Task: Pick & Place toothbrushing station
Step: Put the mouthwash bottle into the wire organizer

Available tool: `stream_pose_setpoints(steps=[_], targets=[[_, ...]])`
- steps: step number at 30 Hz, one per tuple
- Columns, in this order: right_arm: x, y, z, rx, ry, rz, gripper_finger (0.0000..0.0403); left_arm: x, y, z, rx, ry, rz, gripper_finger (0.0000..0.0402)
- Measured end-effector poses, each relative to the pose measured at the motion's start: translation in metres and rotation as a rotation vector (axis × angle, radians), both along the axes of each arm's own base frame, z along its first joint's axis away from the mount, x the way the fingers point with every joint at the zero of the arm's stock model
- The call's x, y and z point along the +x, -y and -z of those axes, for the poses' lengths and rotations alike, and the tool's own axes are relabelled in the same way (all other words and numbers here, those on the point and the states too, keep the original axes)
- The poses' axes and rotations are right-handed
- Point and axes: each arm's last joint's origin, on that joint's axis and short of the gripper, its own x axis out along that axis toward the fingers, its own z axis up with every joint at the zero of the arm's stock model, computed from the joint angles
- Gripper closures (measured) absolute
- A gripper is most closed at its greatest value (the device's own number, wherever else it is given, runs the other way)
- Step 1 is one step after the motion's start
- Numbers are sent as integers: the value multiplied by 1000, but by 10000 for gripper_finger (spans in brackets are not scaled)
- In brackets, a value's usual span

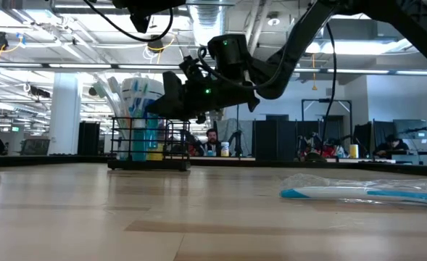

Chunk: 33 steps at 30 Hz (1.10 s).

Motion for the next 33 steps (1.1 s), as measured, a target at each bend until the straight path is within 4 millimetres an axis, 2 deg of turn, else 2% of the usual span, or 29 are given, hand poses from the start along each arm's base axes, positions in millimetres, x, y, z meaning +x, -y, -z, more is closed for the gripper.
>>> stream_pose_setpoints(steps=[13, 33], targets=[[0, 0, 1, 1, -6, 0, 298, 0, 0, 0, 0, 0, 0, 314], [0, 0, 1, -10, -13, -2, 294, 0, 0, 0, 0, 0, 0, 314]])
